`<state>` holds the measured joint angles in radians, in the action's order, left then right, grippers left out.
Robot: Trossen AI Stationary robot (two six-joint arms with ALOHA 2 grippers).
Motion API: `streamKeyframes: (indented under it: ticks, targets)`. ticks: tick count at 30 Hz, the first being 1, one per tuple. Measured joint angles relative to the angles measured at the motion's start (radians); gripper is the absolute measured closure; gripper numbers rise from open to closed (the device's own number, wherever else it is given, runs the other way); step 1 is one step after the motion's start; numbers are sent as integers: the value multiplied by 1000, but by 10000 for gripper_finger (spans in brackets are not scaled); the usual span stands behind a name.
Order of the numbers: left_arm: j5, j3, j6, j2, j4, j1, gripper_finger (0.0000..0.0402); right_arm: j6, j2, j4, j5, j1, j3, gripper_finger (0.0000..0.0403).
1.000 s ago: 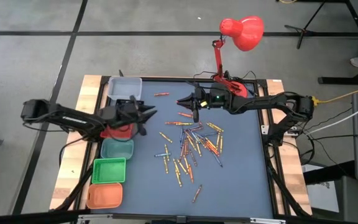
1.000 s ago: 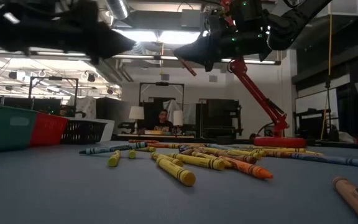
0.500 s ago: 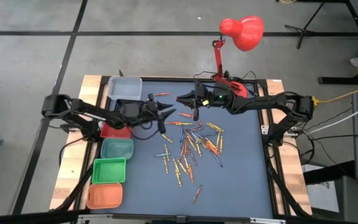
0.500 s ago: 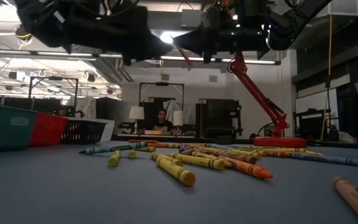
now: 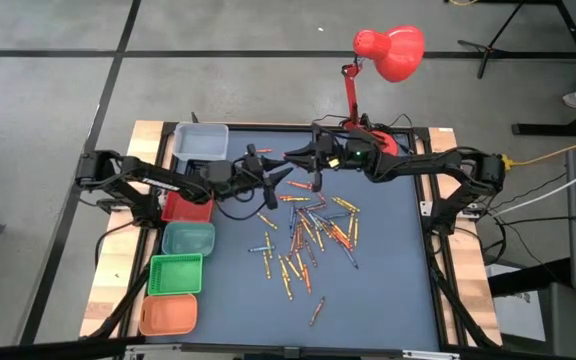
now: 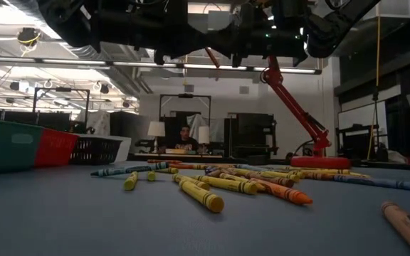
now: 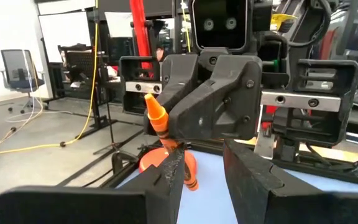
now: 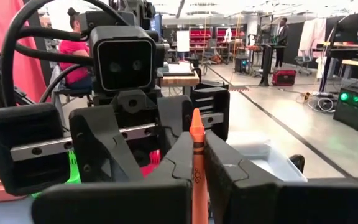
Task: Sort crayons
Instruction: Put the orange crayon into the transparent bin
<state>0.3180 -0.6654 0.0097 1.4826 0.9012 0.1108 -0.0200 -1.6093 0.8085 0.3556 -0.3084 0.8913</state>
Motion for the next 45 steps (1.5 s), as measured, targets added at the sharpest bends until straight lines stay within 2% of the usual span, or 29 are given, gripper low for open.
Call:
streamKeyframes:
  ticks: [18,33,39,45]
  targets:
    - [12,-5,-8,0,-107,0,305,-1,0,5,12,2,0,386]
    - [-1,-5,27,0,-22,8,305,-1,0,5,24,2,0,386]
    - [-134,-5,28,0,-23,49,305,-1,0,5,26,2,0,386]
    - [-154,-5,29,0,-24,67,305,-1,0,5,27,2,0,386]
